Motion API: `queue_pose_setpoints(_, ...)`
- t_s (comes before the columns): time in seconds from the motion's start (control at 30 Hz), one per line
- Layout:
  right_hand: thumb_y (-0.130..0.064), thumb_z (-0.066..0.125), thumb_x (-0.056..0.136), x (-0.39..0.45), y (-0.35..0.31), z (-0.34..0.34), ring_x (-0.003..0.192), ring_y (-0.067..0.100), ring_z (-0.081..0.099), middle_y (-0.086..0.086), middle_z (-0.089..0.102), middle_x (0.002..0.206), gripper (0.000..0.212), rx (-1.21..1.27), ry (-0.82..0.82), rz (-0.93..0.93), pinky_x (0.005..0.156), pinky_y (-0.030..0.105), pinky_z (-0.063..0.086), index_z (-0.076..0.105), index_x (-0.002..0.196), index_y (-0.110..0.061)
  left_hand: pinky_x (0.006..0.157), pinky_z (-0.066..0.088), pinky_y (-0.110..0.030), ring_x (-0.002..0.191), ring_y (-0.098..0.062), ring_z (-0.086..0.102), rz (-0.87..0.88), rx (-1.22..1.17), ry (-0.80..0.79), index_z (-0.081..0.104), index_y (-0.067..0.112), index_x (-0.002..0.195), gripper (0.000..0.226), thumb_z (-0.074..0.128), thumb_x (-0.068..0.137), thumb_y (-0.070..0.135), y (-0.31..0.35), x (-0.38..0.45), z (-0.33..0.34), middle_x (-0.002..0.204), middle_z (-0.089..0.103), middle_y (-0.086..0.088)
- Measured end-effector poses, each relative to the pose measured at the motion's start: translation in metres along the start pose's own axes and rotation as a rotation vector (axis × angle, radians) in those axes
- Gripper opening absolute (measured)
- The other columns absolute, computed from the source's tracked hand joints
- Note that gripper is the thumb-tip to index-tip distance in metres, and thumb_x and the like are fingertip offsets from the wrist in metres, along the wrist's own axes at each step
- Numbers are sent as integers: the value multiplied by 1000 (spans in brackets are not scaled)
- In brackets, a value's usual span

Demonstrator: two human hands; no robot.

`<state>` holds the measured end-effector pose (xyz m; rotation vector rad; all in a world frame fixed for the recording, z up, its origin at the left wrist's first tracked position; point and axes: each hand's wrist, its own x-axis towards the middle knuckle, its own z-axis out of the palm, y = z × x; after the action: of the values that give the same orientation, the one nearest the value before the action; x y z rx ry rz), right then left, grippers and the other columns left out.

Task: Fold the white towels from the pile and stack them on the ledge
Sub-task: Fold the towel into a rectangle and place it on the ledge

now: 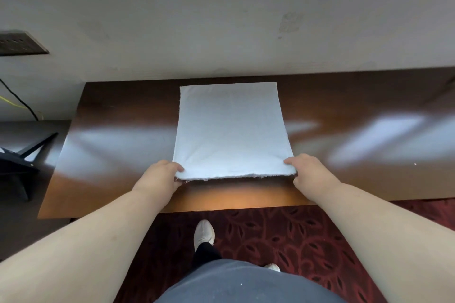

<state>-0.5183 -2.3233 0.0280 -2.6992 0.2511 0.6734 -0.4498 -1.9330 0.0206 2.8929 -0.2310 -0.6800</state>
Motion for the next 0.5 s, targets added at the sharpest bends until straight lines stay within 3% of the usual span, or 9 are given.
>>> queue_pose_setpoints(0.07,-1,52,87,-3,0,-4,126,23,48,1,56,129,54,-116,-23,-49,107,31,39,61,134,-26,89,45,-28,107,-20,57,14,27,10,65,35,115,27,62,90,24,0,-4,-5,109,53,7)
queue_pose_setpoints(0.17,-8,56,85,-18,-4,-14,105,26,61,5,66,105,31,-213,-56,-129,93,36,49,76,103,-22,89,46,-30,102,-20,57,63,95,-23,71,35,108,18,62,93,38,5,-19,-15,100,49,6)
queue_pose_setpoints(0.23,-15,57,85,-29,-3,-24,82,27,61,7,61,83,17,-181,-32,-148,74,38,50,71,77,-16,92,44,-28,104,-19,56,76,108,-24,74,31,107,24,62,93,46,11,-28,-23,107,54,2)
queue_pose_setpoints(0.3,-23,58,89,-35,-2,-34,70,20,51,3,49,72,31,-58,-1,-163,63,33,39,54,59,-21,89,43,-26,102,-17,55,63,33,1,76,27,100,25,63,92,46,17,-37,-35,105,57,3)
queue_pose_setpoints(0.4,-27,60,96,-34,-3,-54,77,20,53,3,57,81,28,159,74,-134,64,32,37,59,70,-18,68,42,-29,82,-20,58,-23,-157,53,70,20,80,26,65,92,43,26,-40,-55,86,61,1)
queue_pose_setpoints(0.5,-32,55,99,-22,-6,-68,70,21,56,2,61,77,22,313,143,-53,55,28,37,62,81,-22,55,38,-28,69,-17,56,-176,-351,110,60,21,83,24,59,95,42,30,-32,-71,77,62,-3)
